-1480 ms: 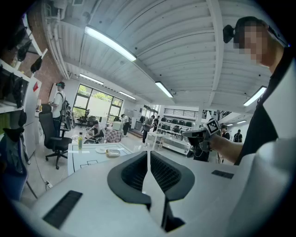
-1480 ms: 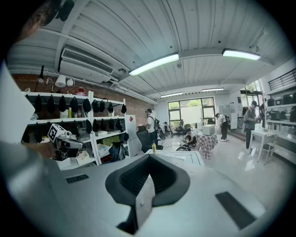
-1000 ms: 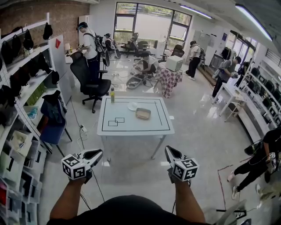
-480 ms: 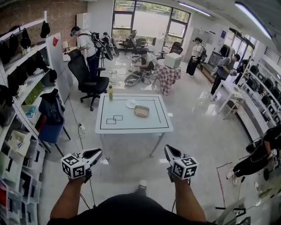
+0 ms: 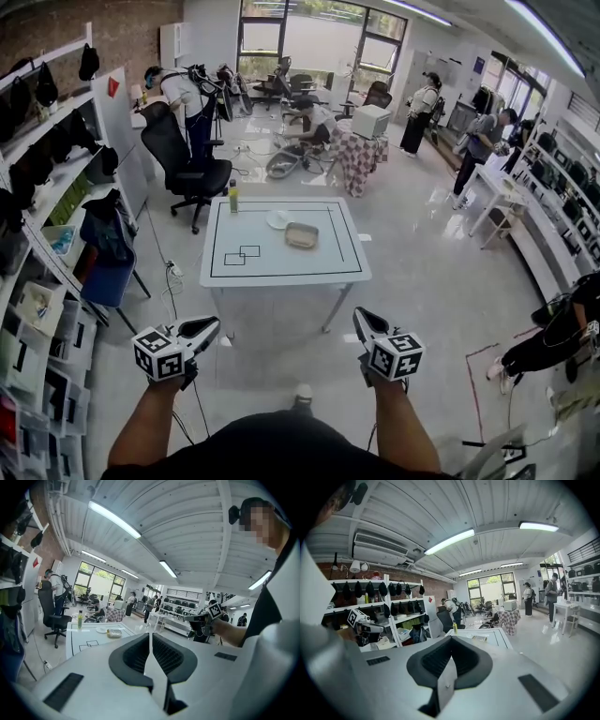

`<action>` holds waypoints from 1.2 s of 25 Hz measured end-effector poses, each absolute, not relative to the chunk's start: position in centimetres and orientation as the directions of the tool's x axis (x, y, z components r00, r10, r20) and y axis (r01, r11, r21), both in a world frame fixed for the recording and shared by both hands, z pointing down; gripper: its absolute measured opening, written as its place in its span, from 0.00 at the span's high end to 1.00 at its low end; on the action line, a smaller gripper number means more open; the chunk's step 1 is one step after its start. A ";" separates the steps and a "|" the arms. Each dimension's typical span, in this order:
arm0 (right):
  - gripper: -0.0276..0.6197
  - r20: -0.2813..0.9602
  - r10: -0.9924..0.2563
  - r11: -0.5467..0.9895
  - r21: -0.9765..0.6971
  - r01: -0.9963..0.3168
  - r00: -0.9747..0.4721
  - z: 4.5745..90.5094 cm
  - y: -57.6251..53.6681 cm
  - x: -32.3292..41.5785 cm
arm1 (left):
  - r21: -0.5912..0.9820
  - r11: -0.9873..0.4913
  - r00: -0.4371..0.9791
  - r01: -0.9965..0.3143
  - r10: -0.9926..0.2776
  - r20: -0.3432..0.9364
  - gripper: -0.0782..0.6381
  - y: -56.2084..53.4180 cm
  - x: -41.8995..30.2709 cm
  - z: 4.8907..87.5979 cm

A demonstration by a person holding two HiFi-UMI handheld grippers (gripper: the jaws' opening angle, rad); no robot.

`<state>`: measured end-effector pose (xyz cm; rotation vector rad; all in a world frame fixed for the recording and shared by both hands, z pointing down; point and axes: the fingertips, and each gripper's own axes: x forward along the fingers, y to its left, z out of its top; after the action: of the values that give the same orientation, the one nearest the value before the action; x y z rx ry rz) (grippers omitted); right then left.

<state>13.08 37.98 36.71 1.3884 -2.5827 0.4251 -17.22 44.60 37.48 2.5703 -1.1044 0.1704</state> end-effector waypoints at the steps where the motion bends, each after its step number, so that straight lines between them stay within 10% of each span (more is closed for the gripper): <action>1: 0.94 0.290 -0.782 0.526 -0.165 -0.834 -0.551 36.8 37.4 13.1 | 0.260 -0.639 0.690 -0.724 -0.683 0.240 0.84 44.1 -17.1 37.6; 30: 0.94 0.362 -0.712 0.574 -0.193 -0.796 -0.602 41.1 19.8 14.2 | 0.307 -0.567 0.642 -0.765 -0.710 0.289 0.84 28.4 -14.9 41.2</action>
<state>14.23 19.79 41.09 1.2512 -2.5628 0.4950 -14.90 28.36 41.15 2.4599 -1.1644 0.1855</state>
